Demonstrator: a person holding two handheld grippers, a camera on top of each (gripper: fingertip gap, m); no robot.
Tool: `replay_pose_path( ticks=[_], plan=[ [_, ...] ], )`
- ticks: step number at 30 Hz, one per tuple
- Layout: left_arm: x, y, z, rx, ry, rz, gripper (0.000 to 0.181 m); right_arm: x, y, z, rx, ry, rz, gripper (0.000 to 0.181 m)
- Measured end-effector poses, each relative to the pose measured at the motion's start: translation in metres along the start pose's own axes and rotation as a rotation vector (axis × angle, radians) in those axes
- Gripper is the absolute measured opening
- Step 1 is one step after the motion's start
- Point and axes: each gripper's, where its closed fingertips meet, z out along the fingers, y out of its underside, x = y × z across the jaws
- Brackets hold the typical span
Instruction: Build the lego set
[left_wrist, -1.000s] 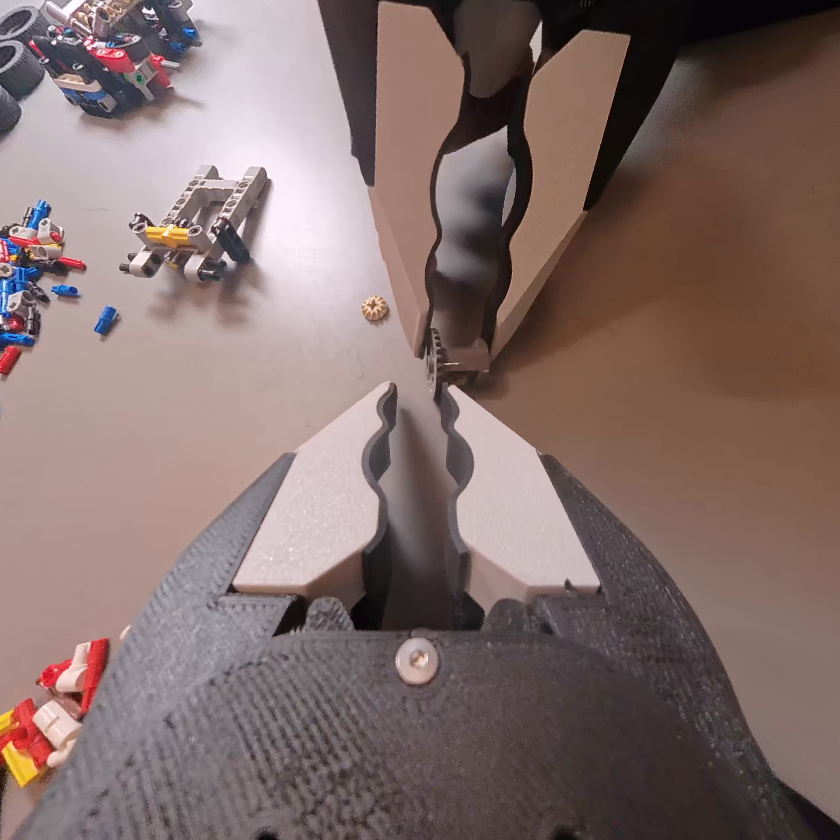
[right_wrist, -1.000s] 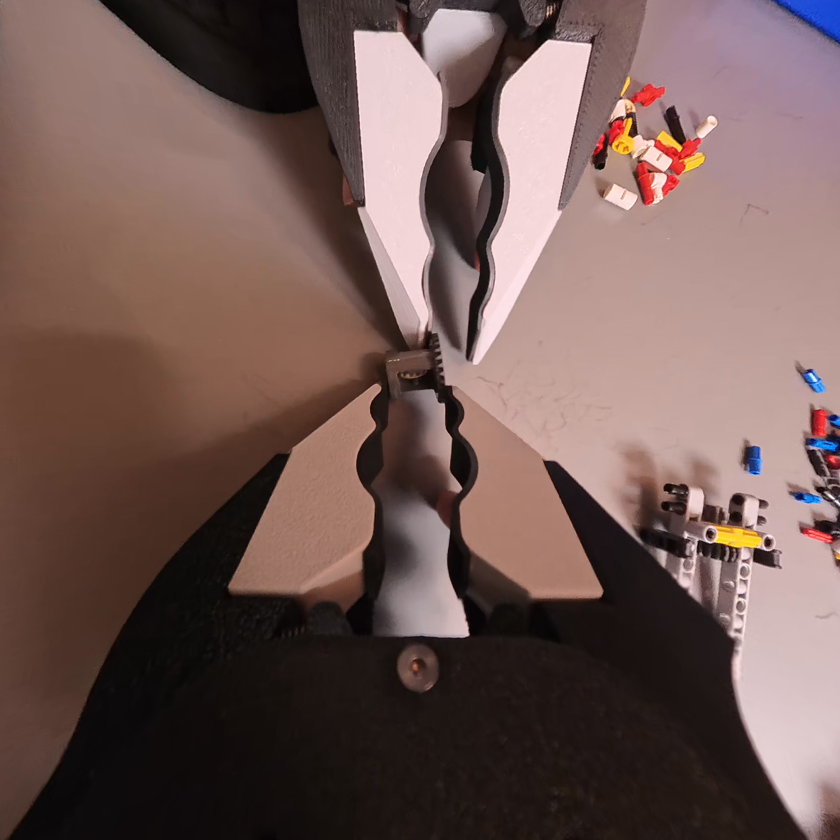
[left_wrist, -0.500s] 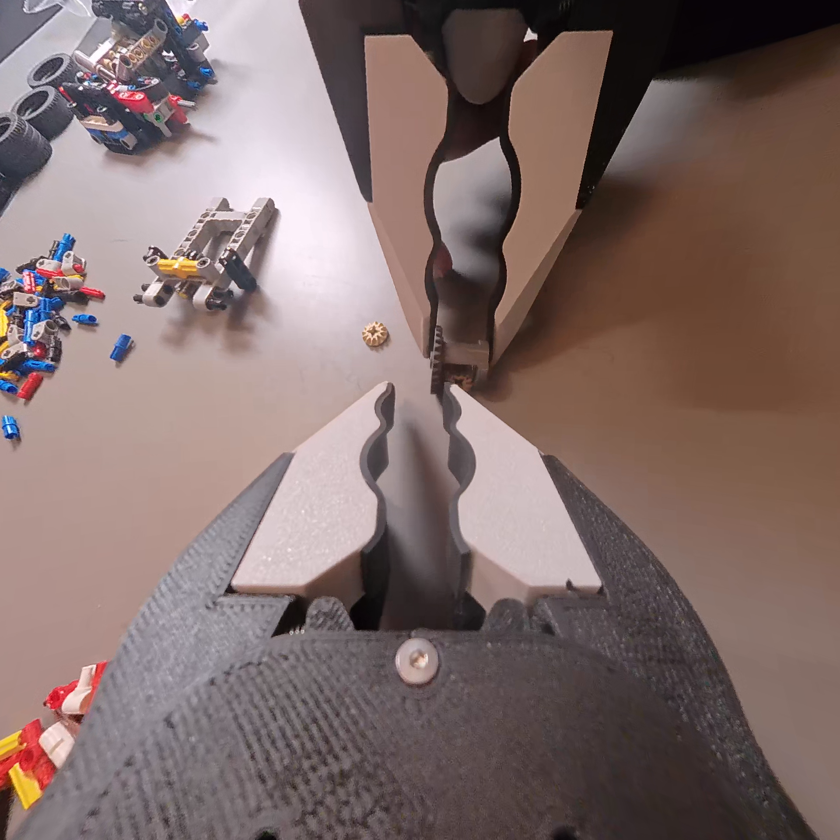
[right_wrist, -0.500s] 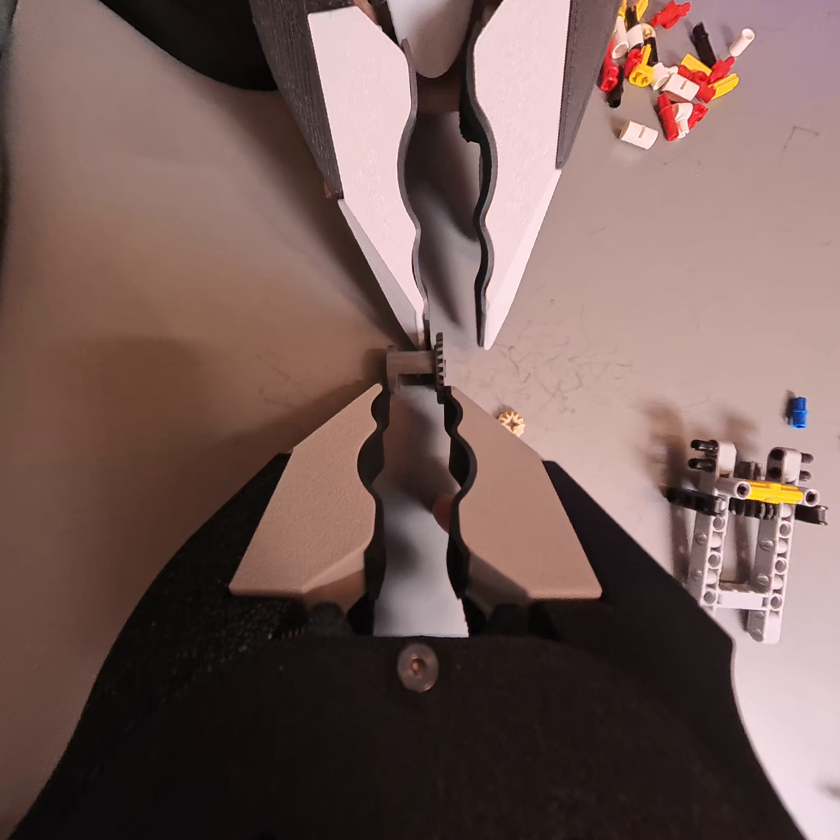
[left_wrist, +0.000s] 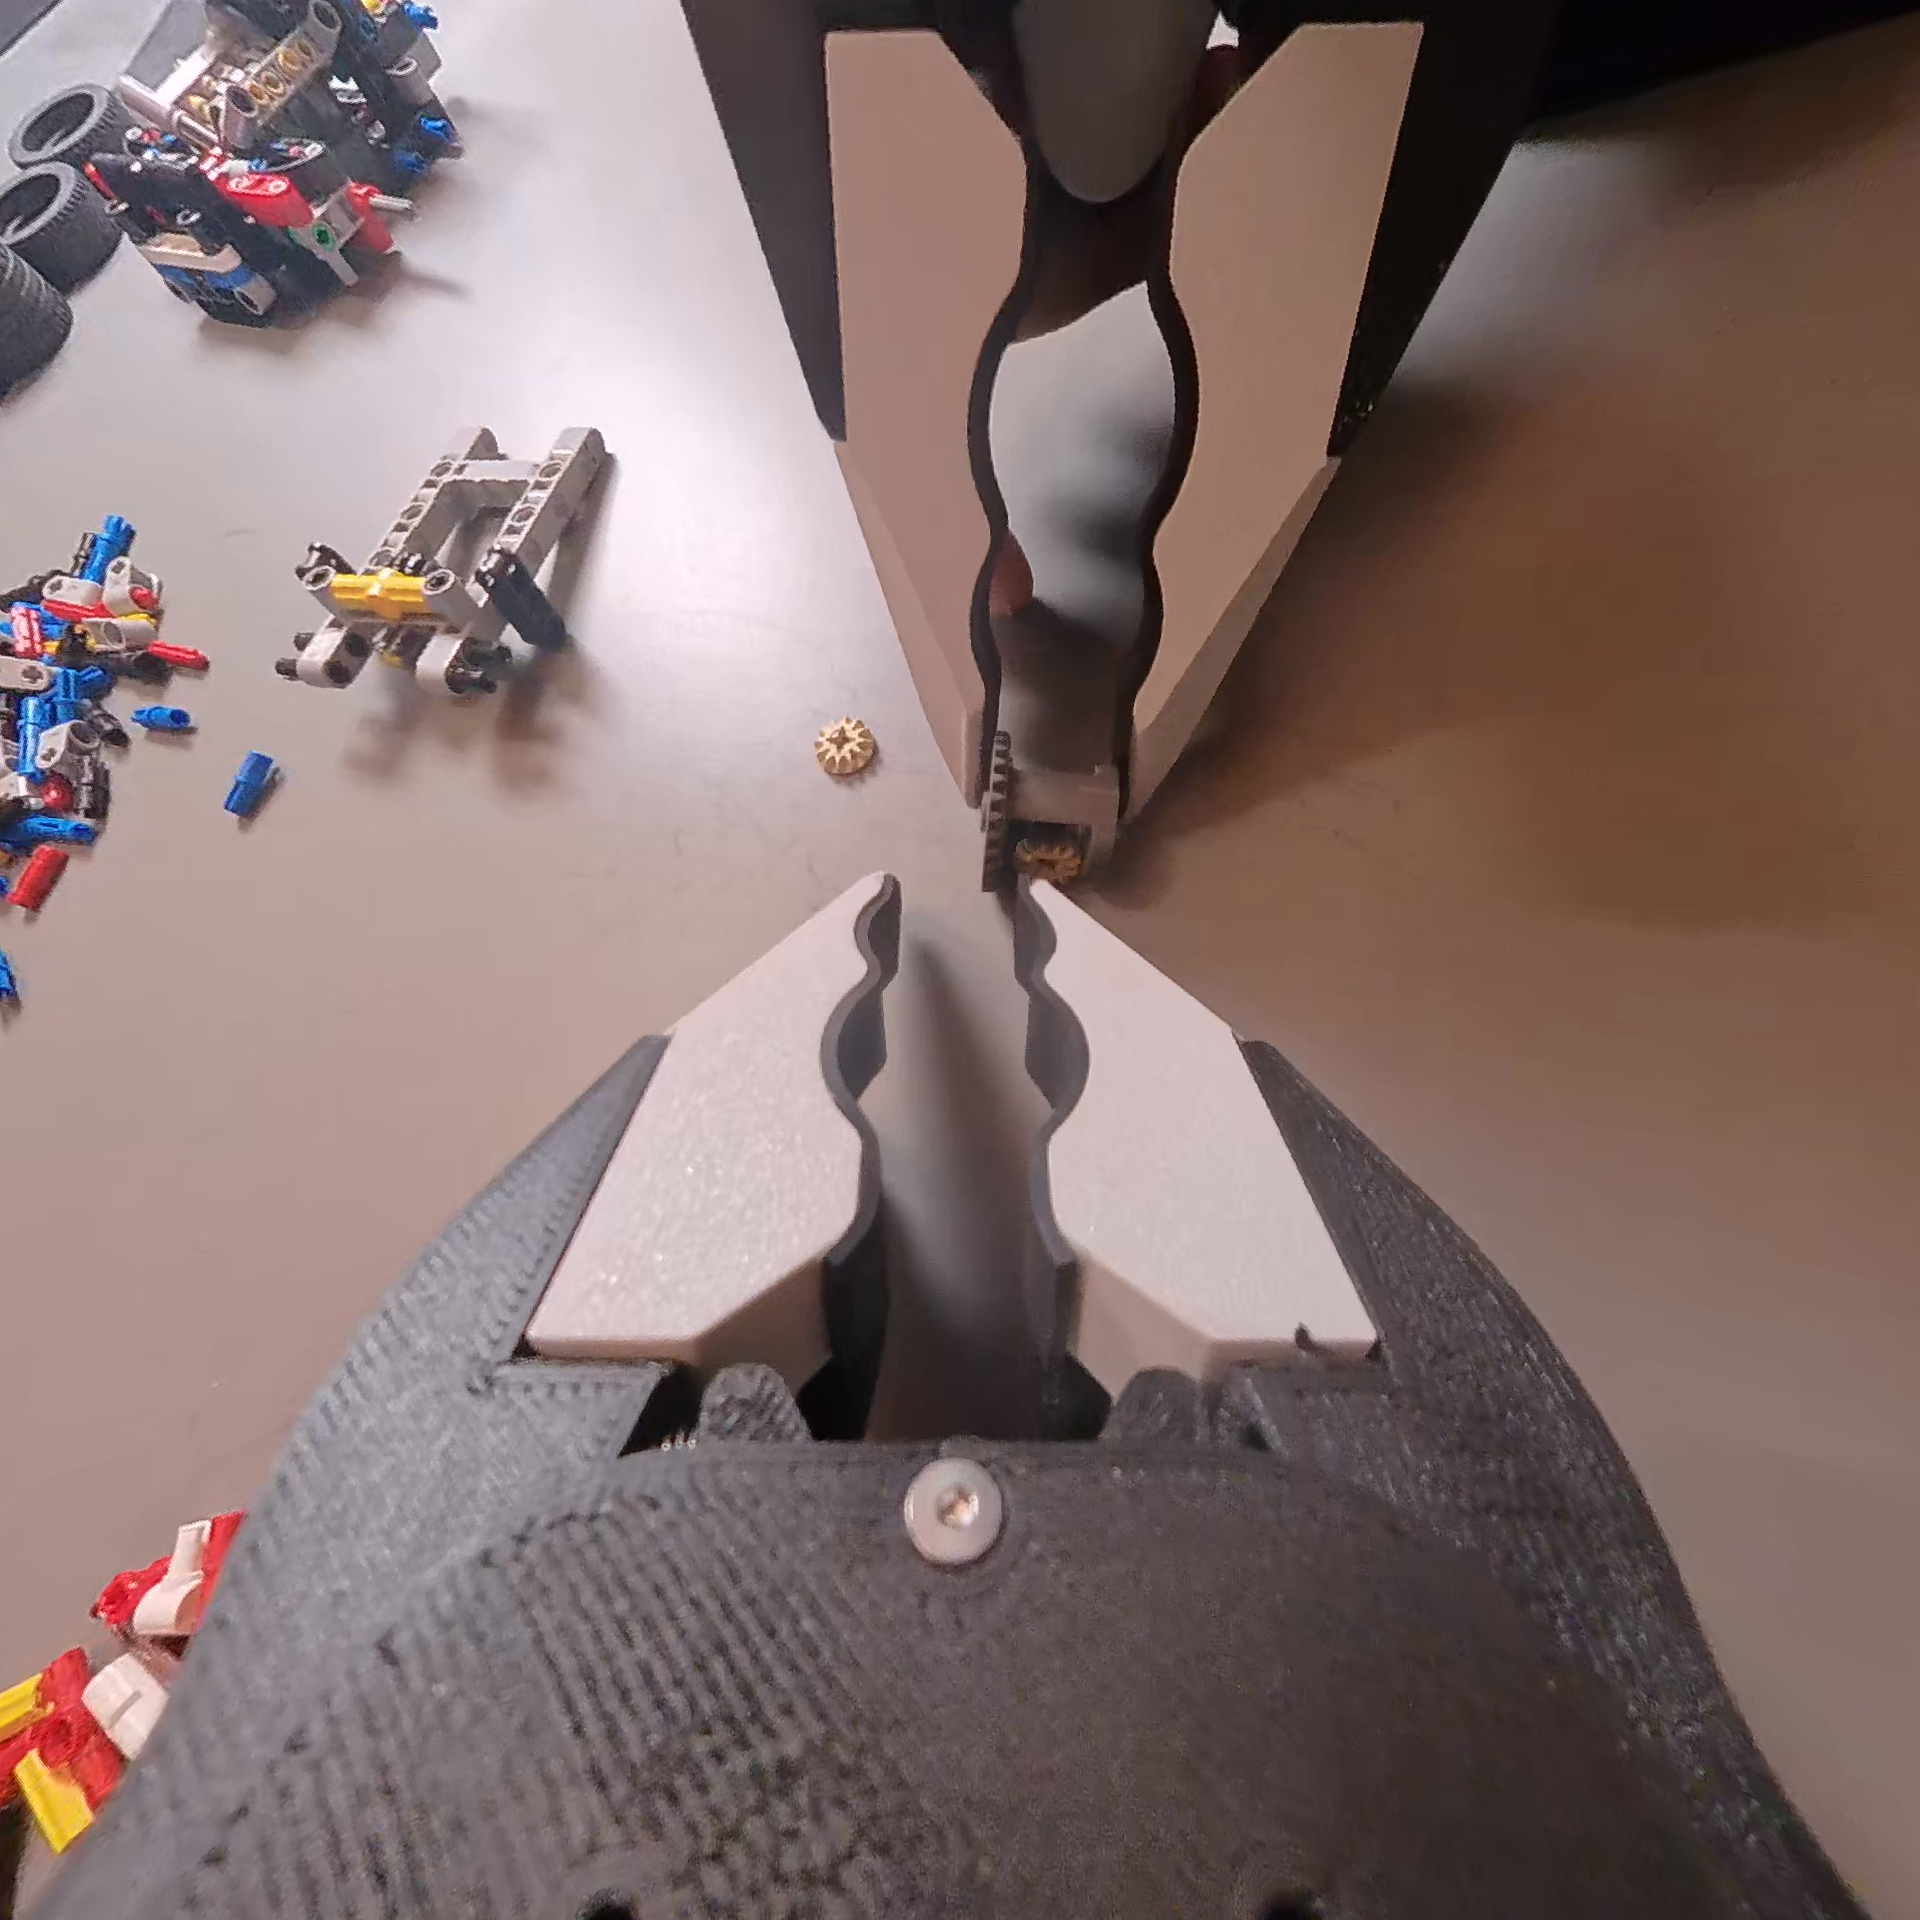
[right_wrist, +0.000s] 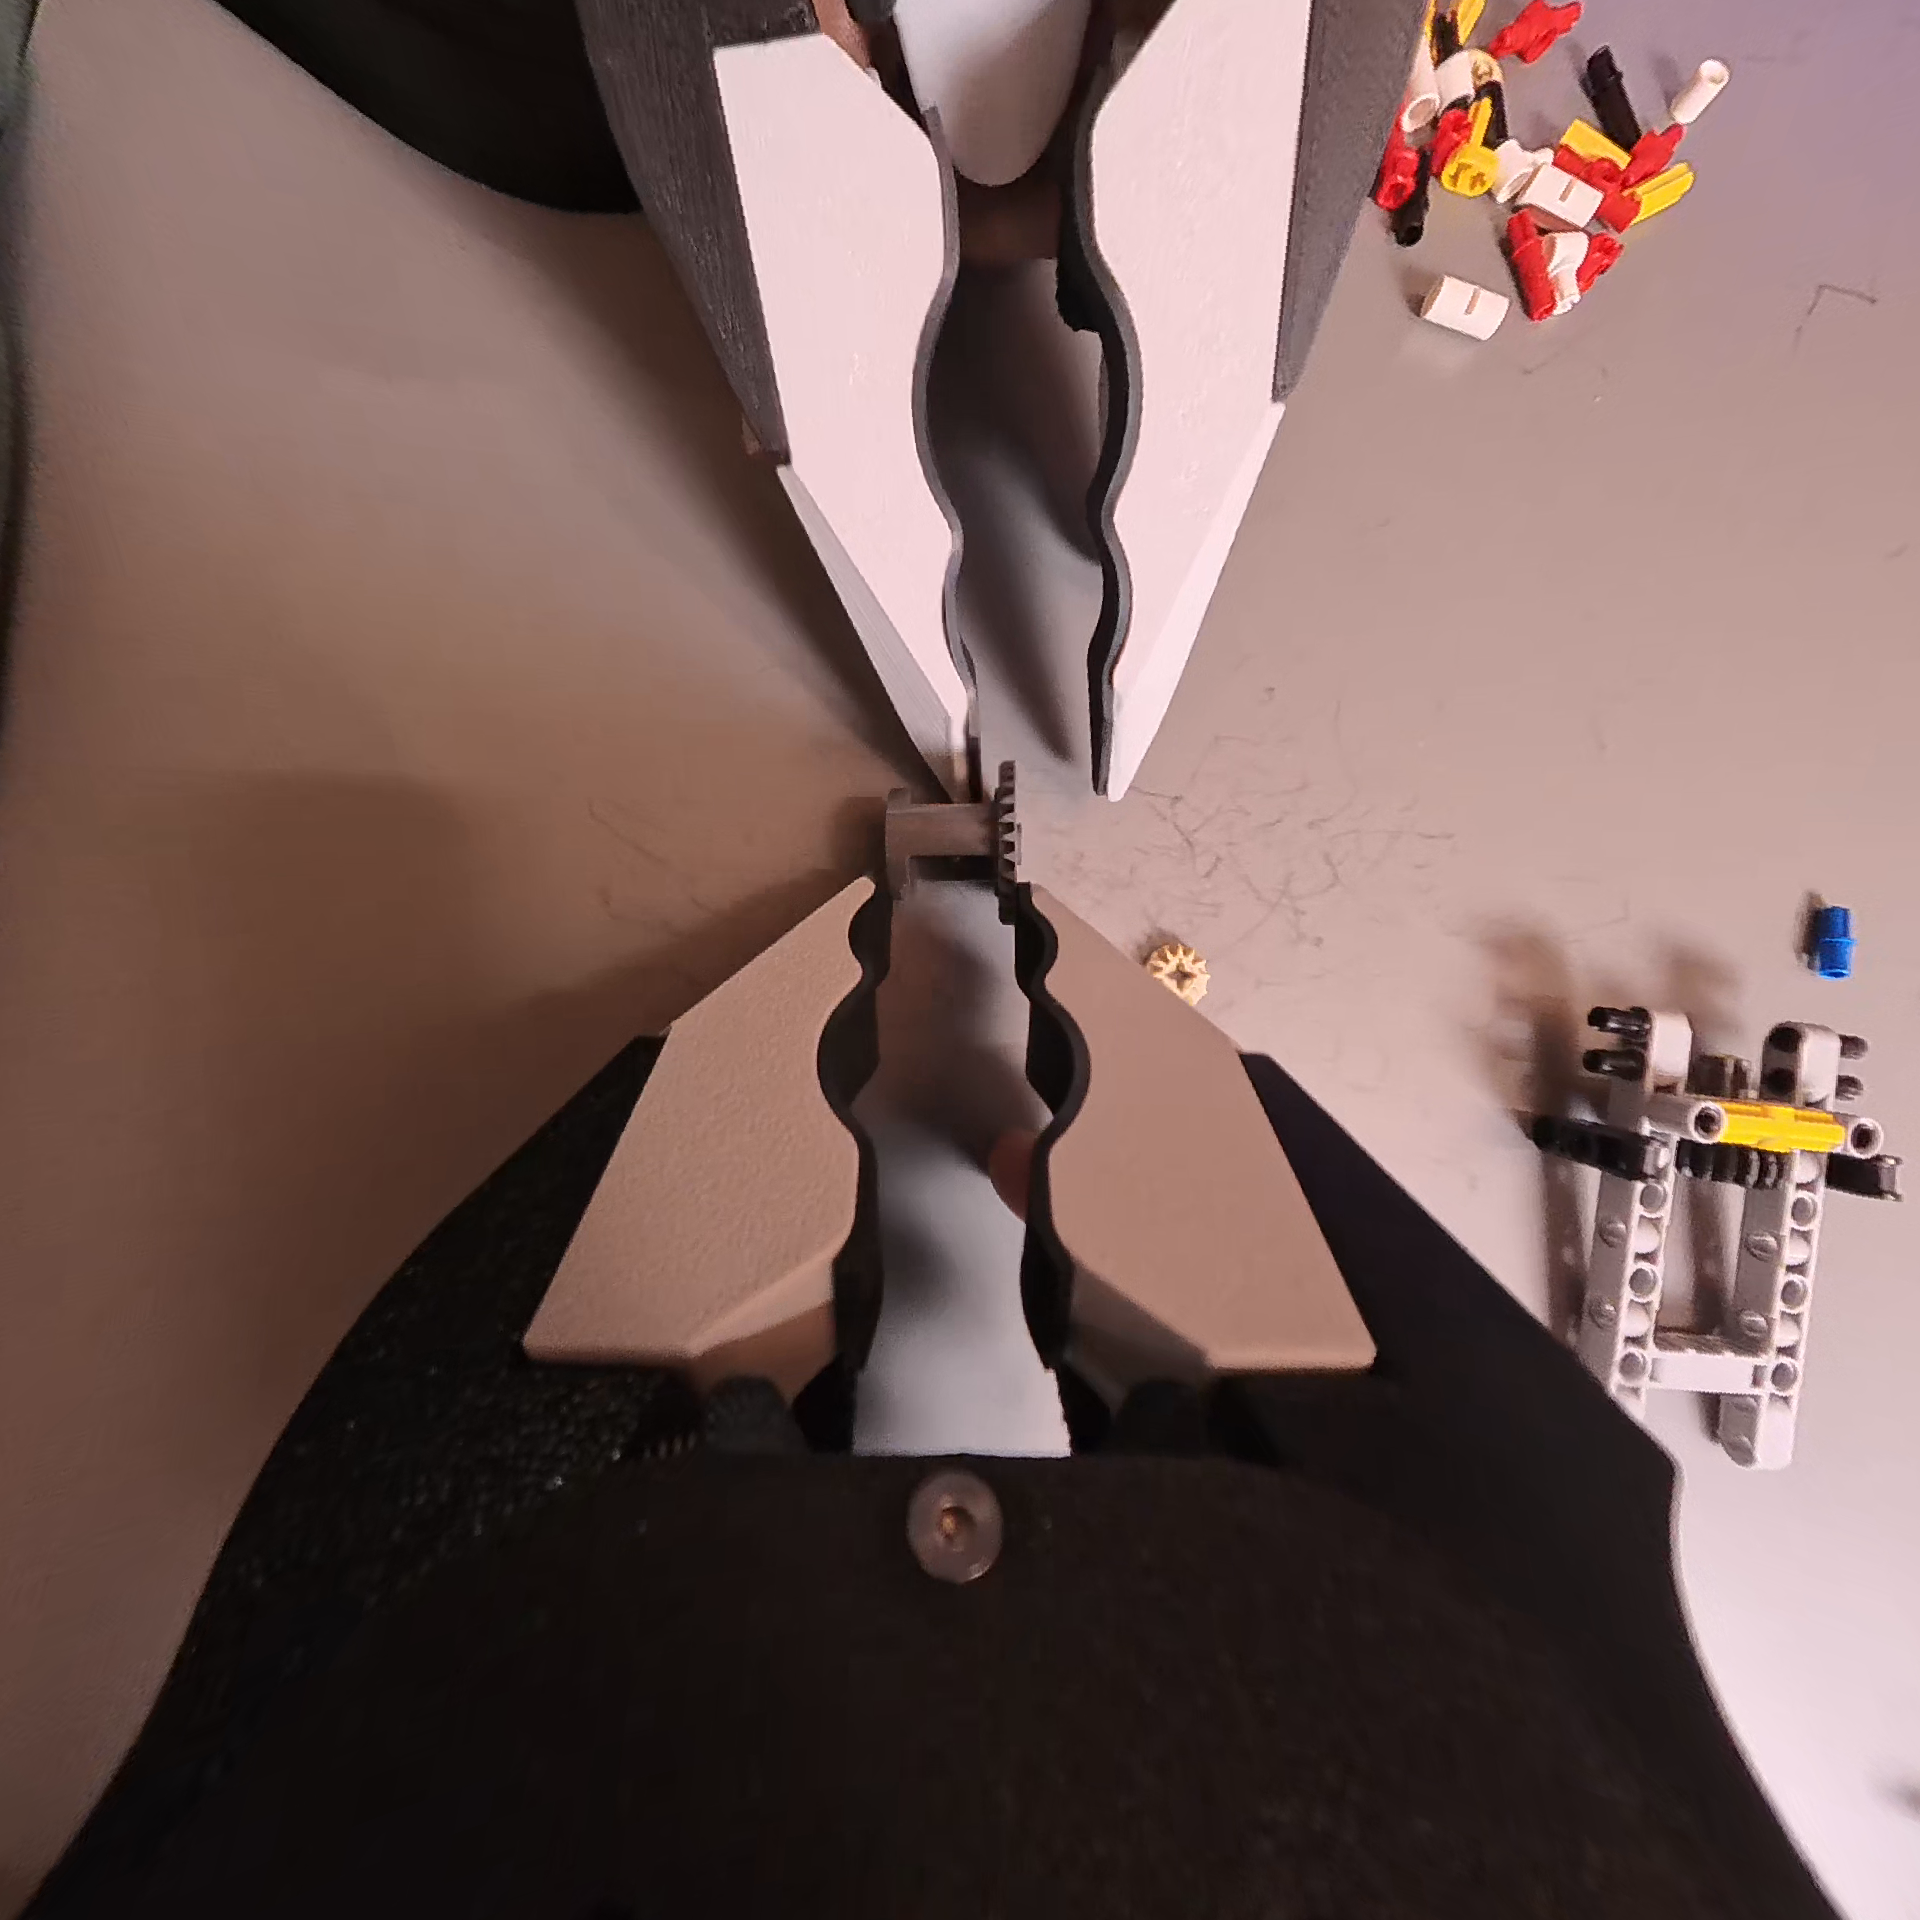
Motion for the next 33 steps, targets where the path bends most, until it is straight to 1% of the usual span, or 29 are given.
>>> replay_pose_path(
  ticks=[18,27,30,33],
  plan=[
    [0.001,-0.007,-0.004,0.048,0.008,-0.015,0.021,0.000,0.000,0.001,-0.017,0.006,0.016,0.022],
    [0.001,0.010,-0.013,-0.002,0.049,-0.005,0.028,0.000,0.000,0.001,-0.011,0.000,0.023,0.022],
    [0.004,0.010,-0.012,0.000,0.075,-0.013,0.025,0.000,0.000,0.001,-0.014,-0.003,0.024,0.022],
    [0.011,0.008,-0.010,-0.002,0.113,-0.007,0.015,0.000,0.000,0.001,-0.021,-0.005,0.028,0.021]
  ],
)
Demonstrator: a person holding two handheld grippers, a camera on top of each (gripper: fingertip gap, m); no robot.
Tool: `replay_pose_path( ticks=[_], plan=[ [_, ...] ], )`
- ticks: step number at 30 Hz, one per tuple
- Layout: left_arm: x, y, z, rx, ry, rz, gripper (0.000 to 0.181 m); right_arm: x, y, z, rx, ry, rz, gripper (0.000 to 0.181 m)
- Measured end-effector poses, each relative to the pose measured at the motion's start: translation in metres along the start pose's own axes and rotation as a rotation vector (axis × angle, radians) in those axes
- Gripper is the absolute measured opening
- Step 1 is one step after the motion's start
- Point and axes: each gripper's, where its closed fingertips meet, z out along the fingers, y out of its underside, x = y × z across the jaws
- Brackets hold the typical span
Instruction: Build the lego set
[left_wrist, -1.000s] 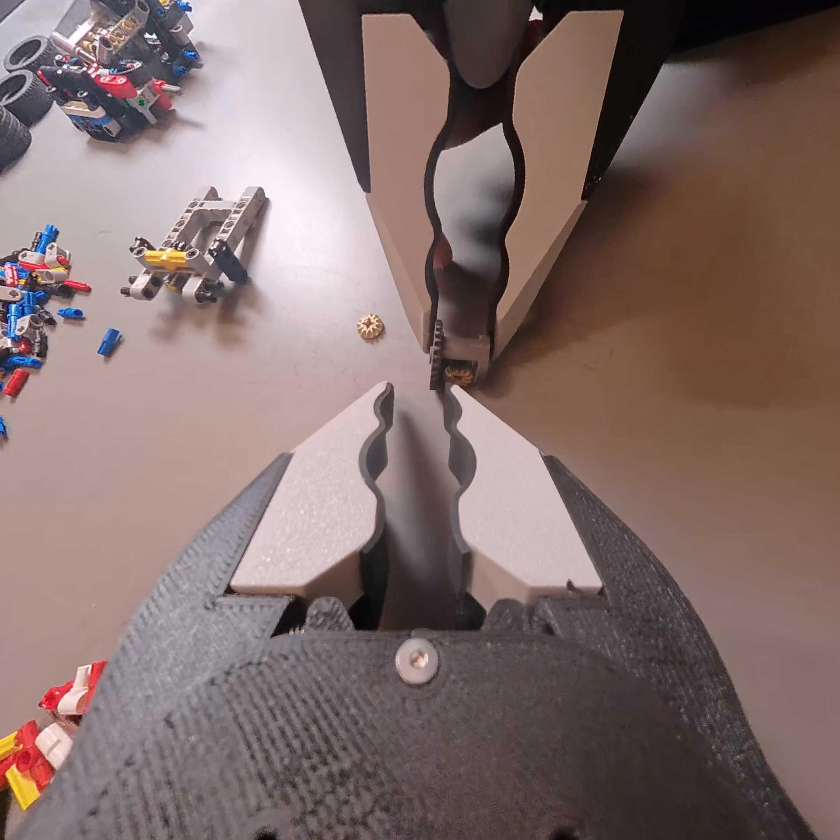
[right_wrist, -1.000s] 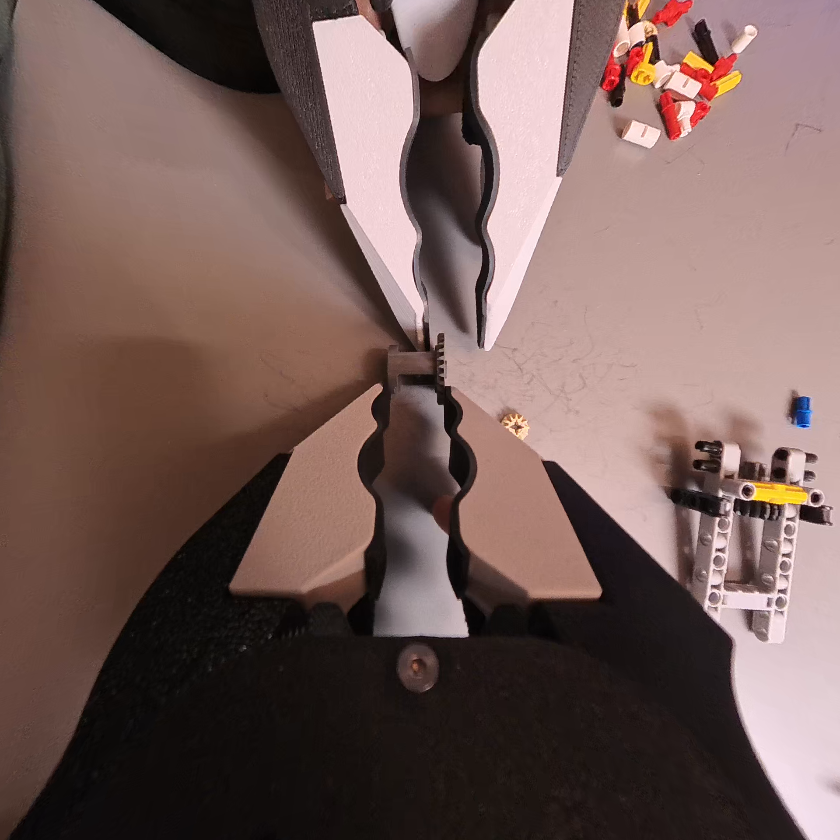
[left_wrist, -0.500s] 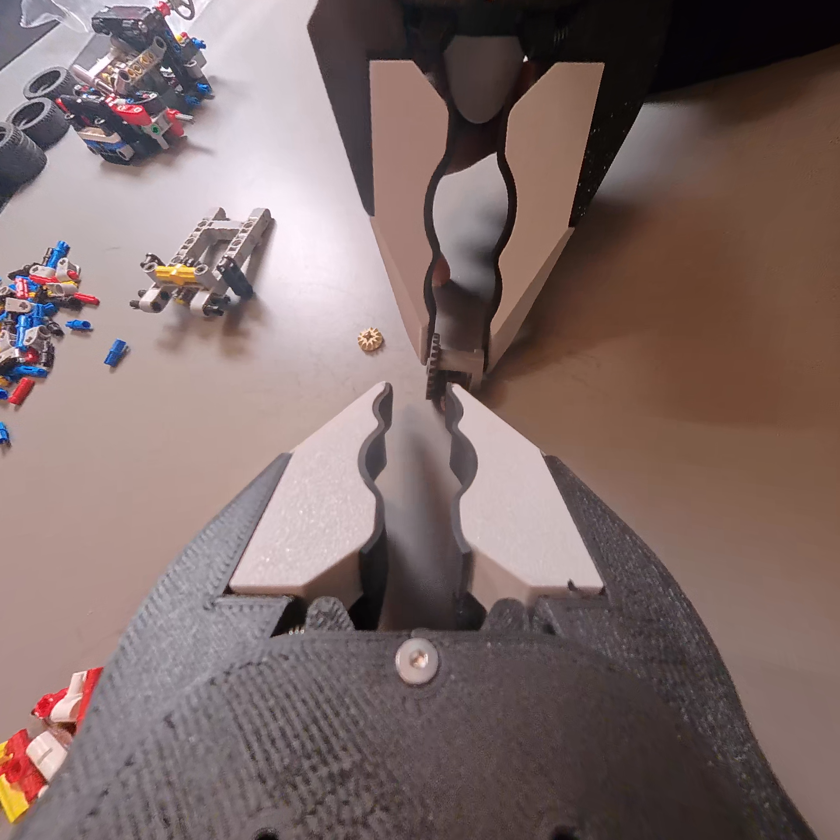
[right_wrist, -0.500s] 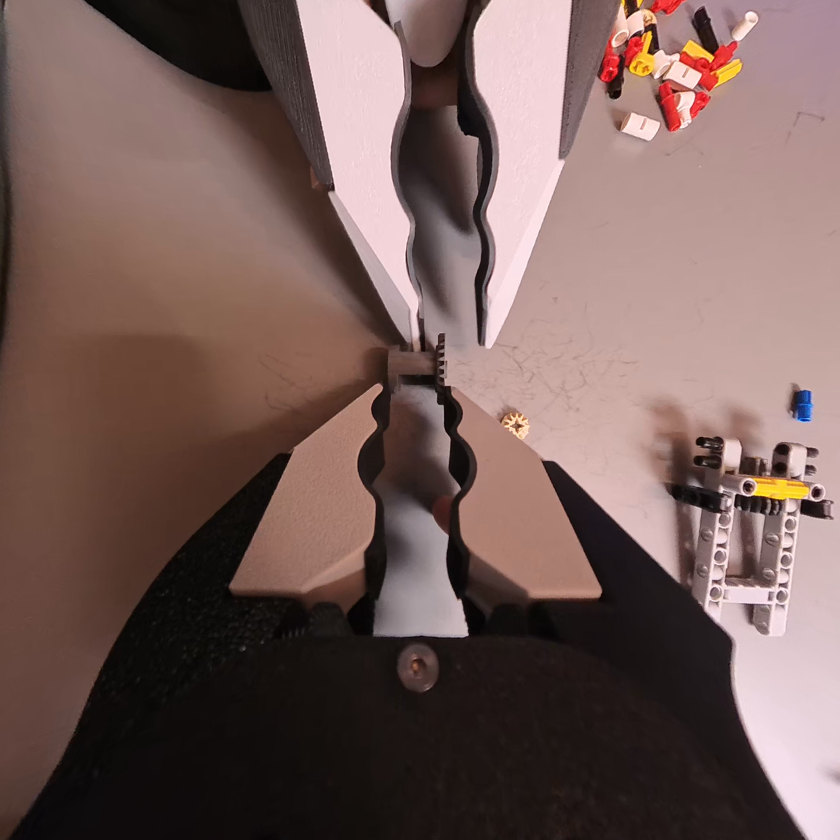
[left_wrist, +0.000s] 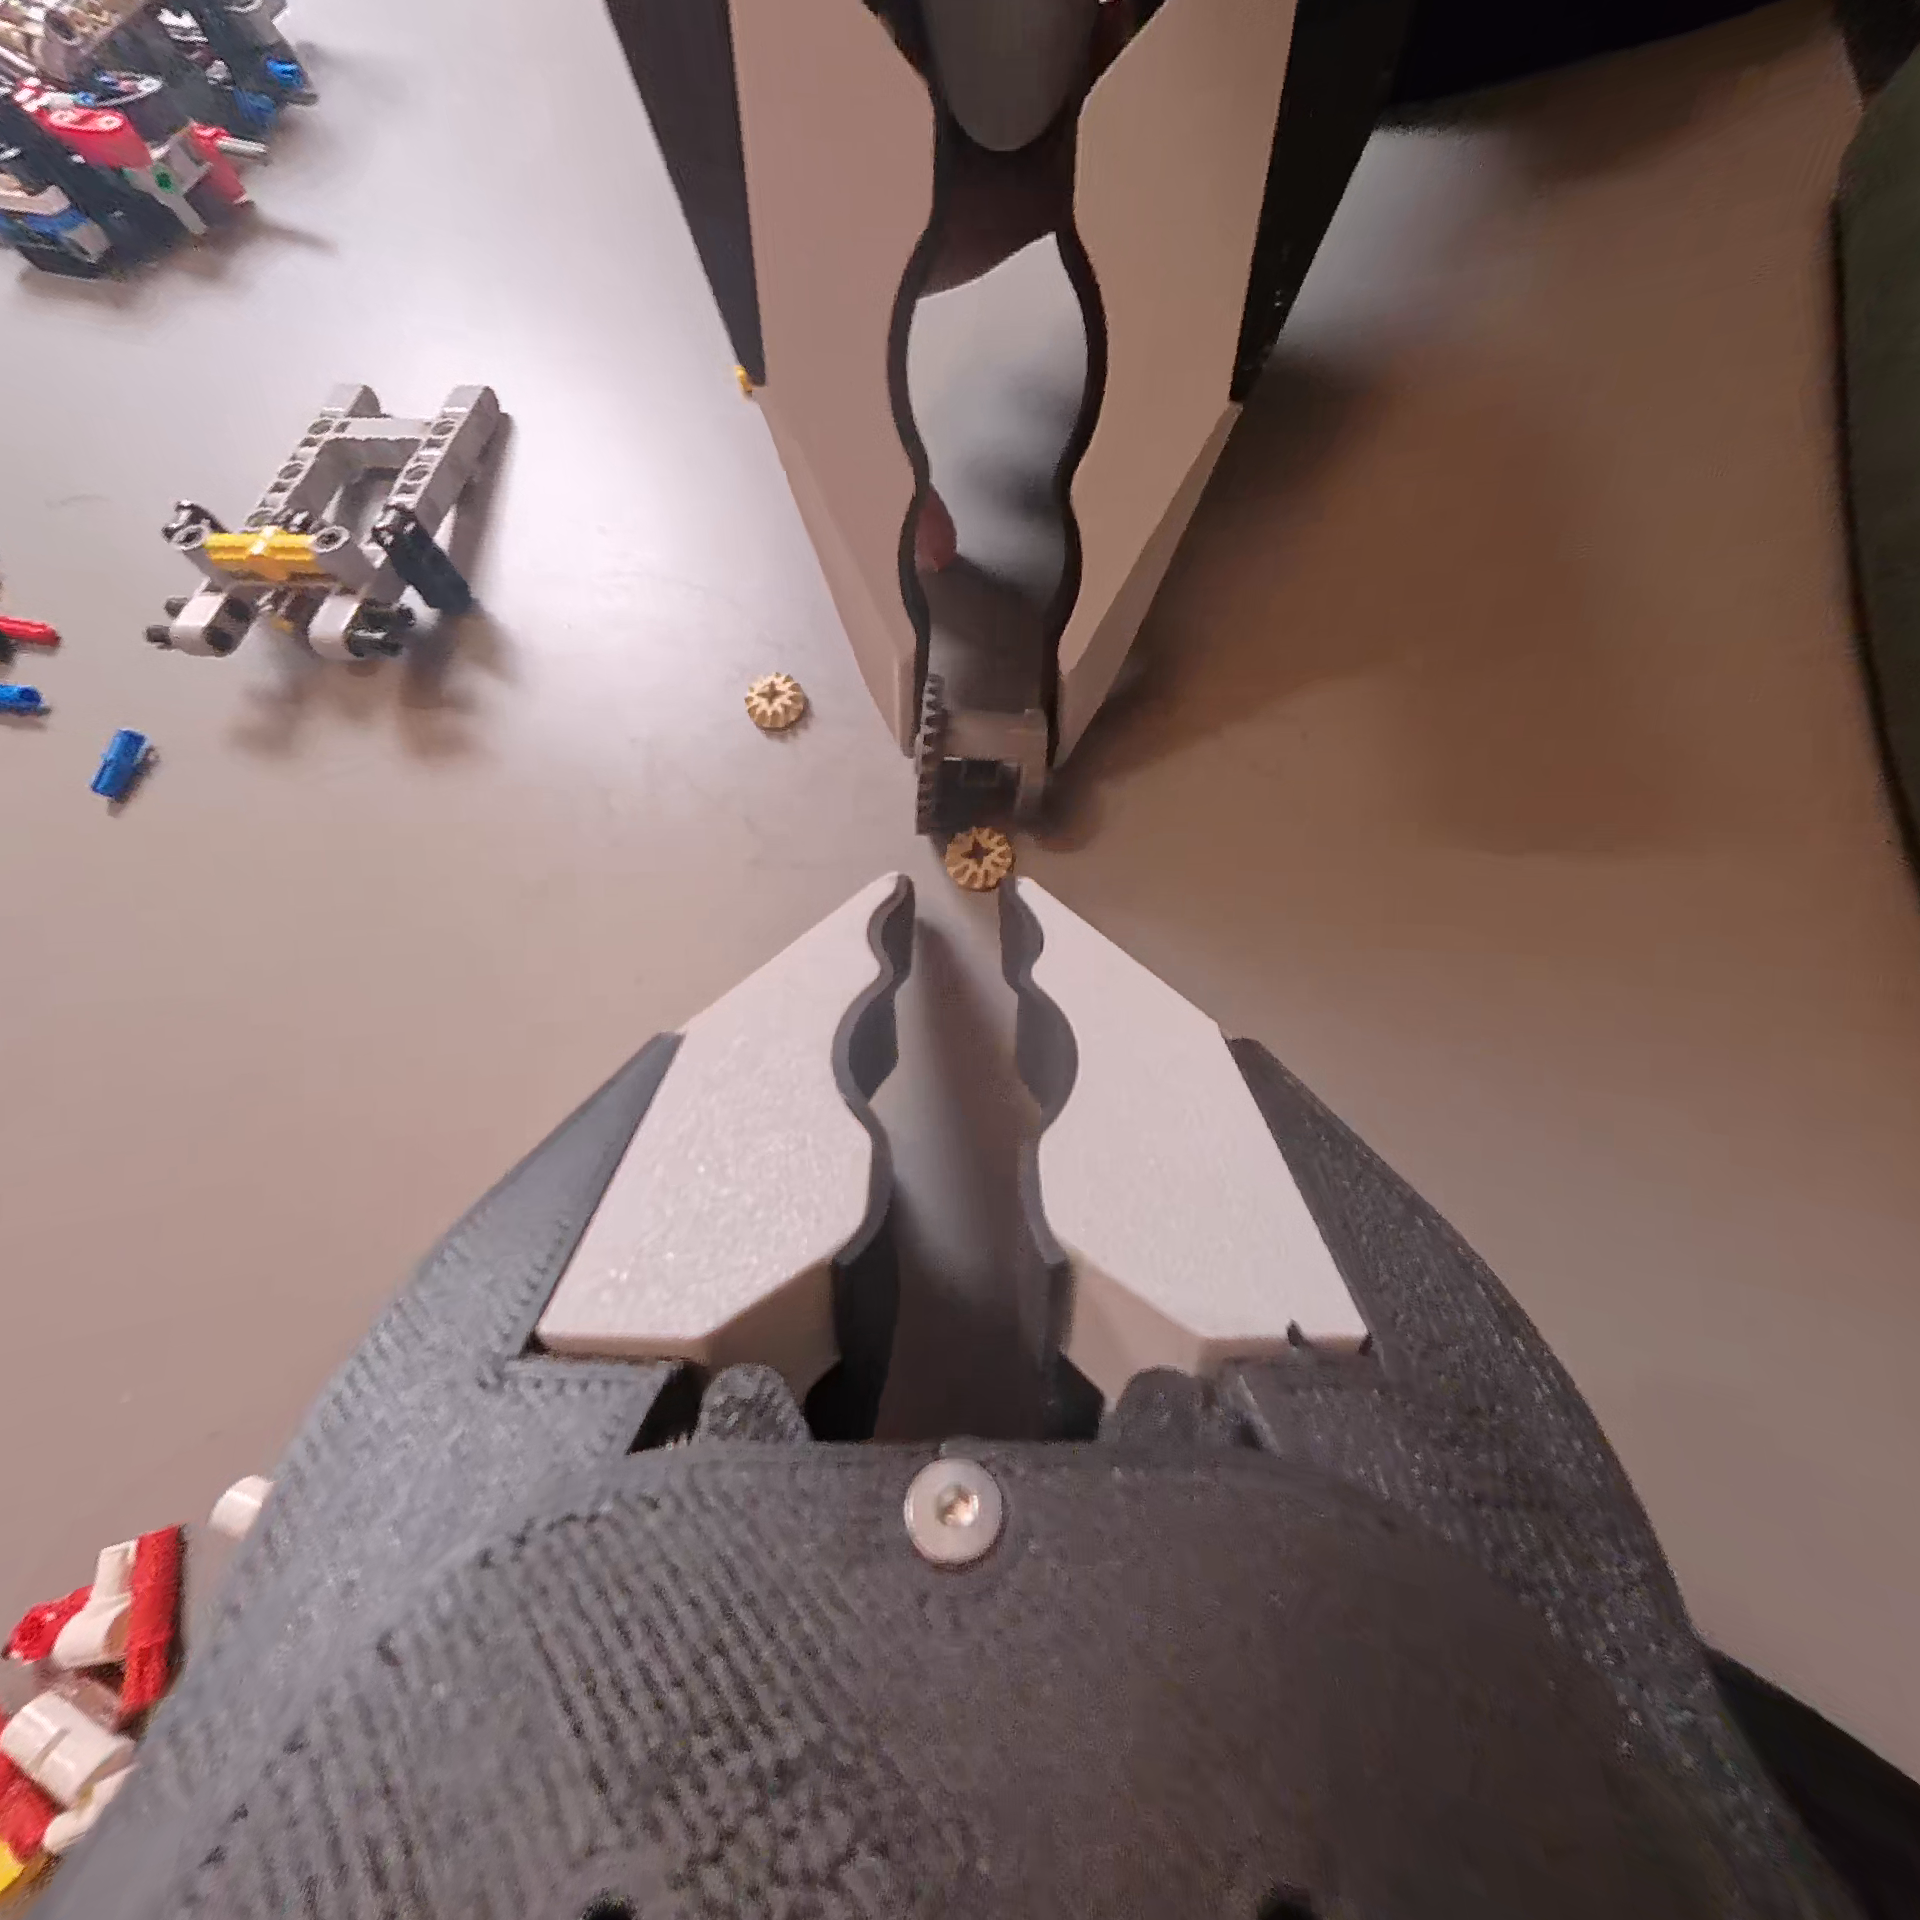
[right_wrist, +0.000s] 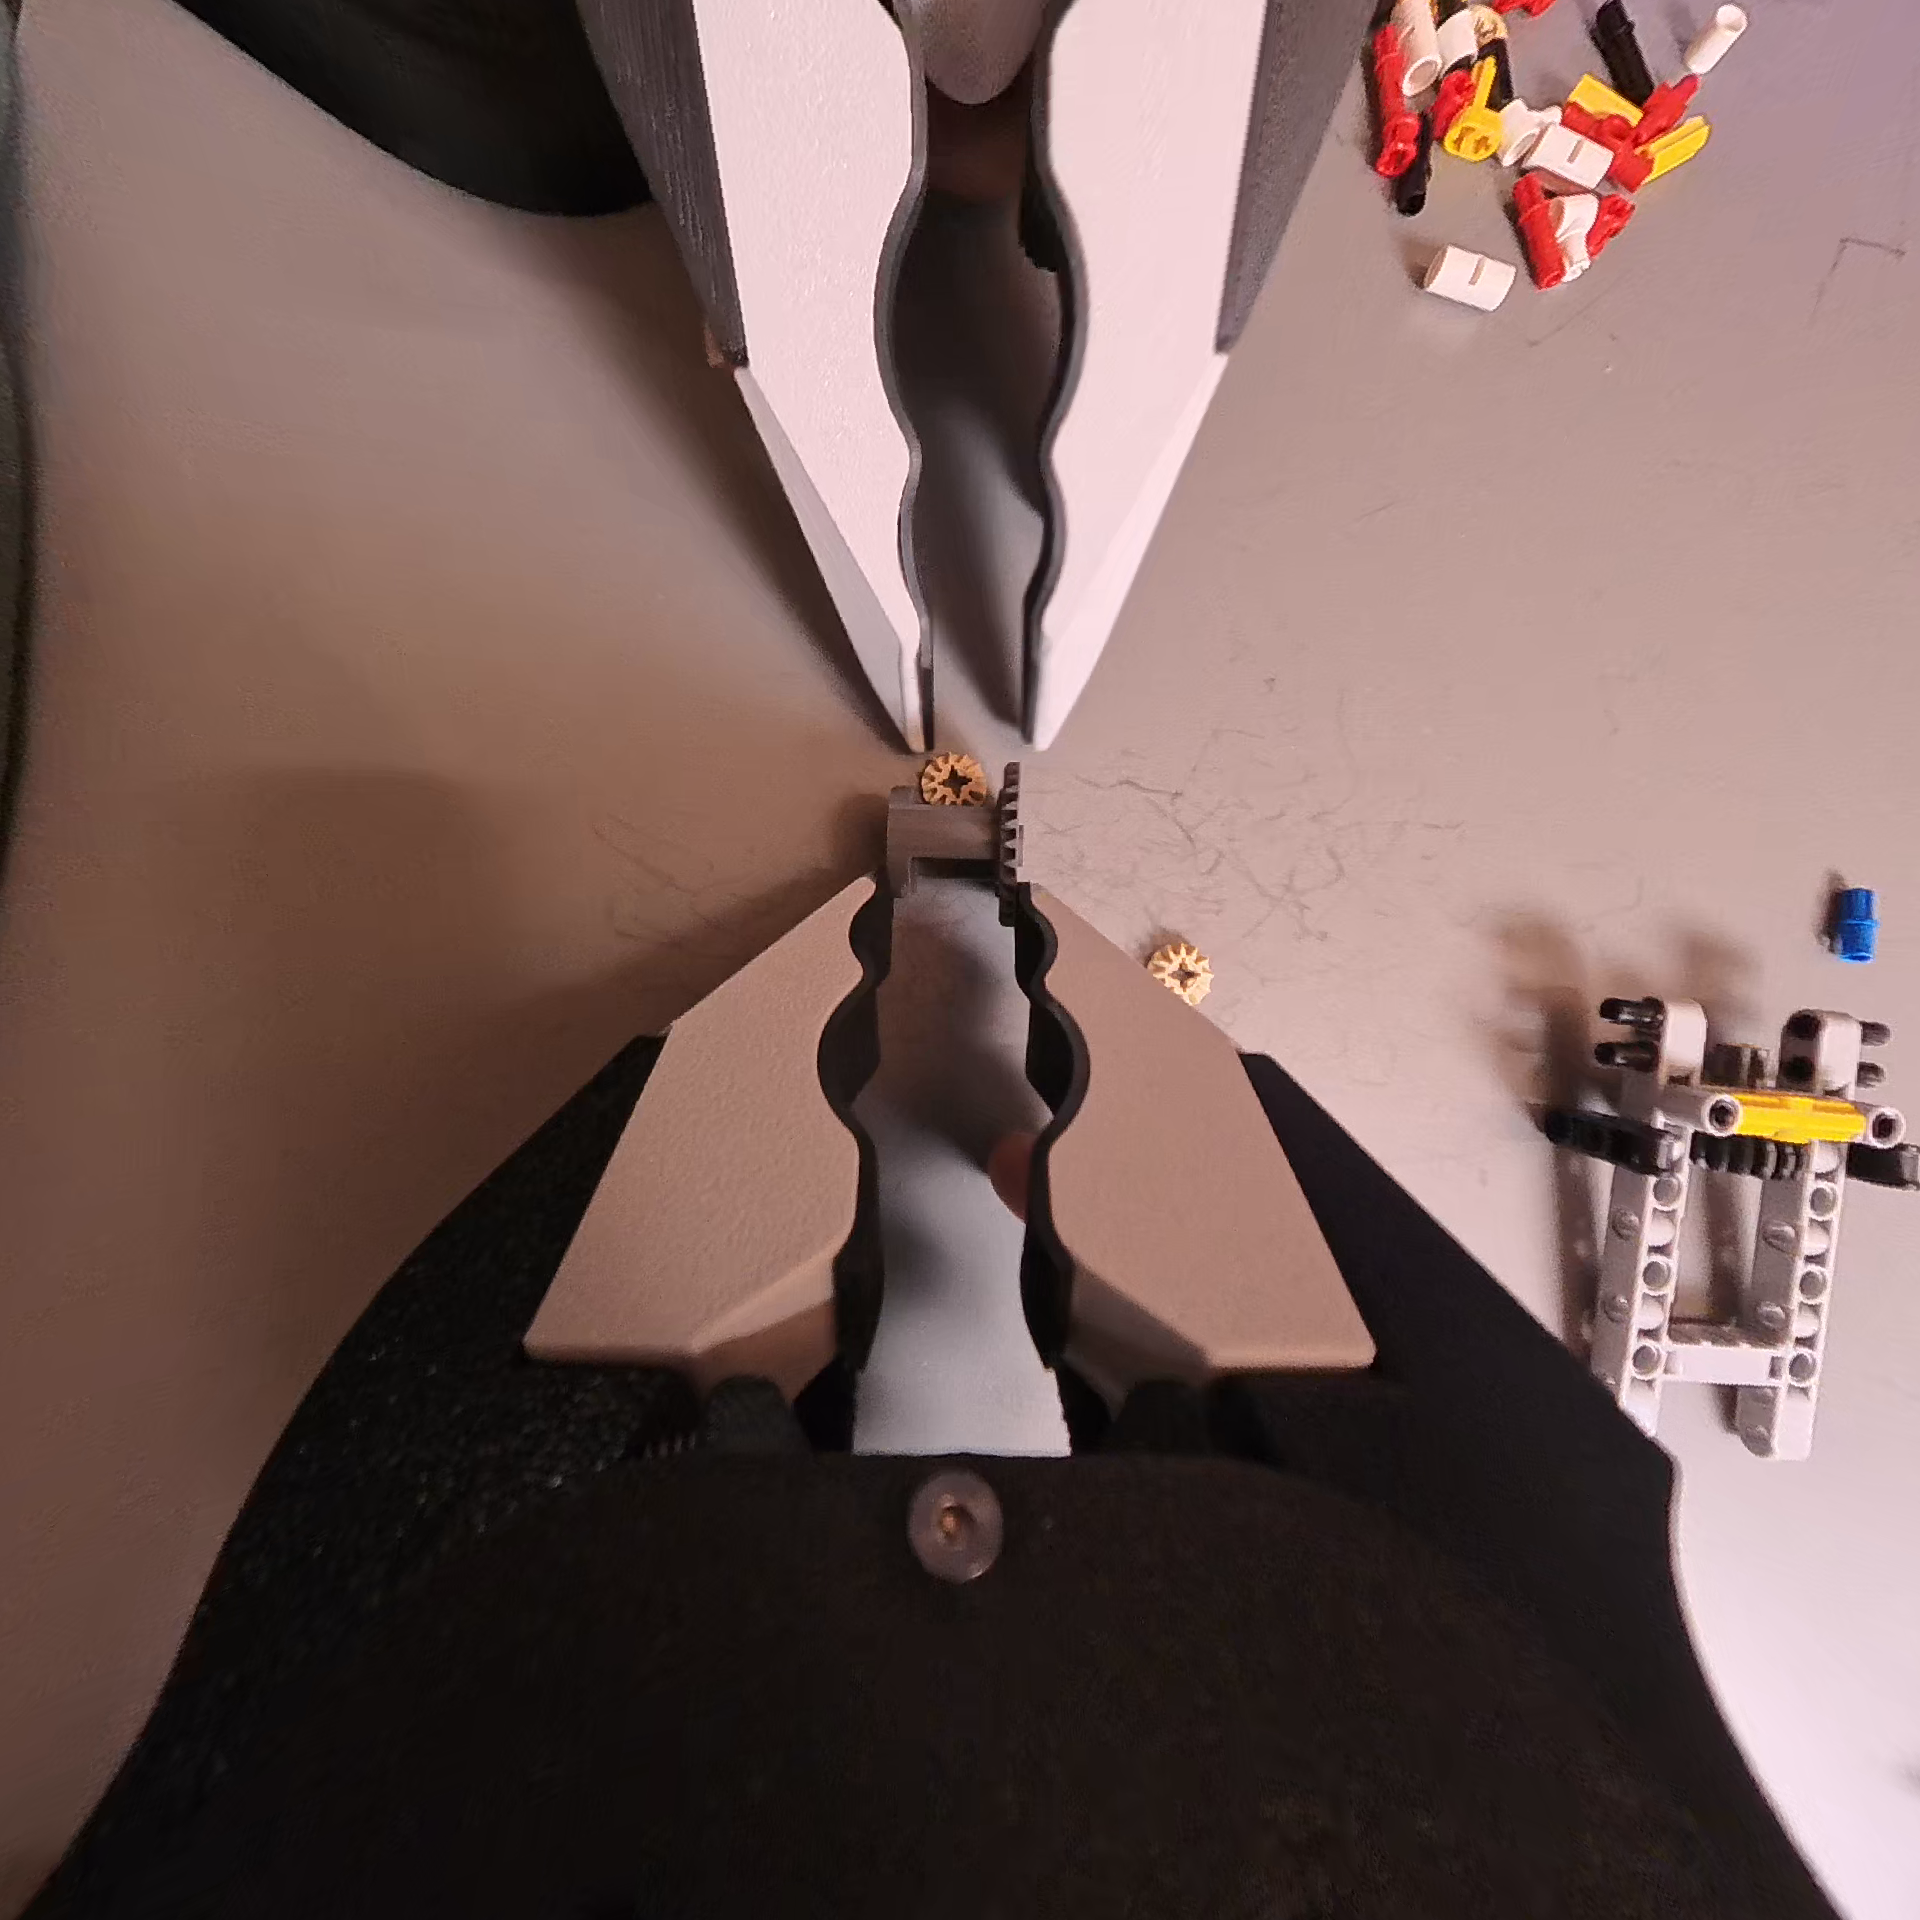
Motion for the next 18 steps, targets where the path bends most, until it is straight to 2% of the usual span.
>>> replay_pose_path(
  ticks=[7,15,18],
  plan=[
    [0.003,-0.002,0.003,0.001,0.005,-0.010,0.016,0.000,0.000,0.000,-0.001,-0.004,0.003,0.022],
    [0.002,-0.006,0.007,-0.008,-0.037,0.013,0.008,0.001,0.003,-0.002,0.004,-0.010,0.006,0.021],
    [0.002,-0.014,0.004,0.048,-0.033,-0.021,0.008,0.000,0.003,-0.003,0.020,-0.012,-0.018,0.022]
  ],
)
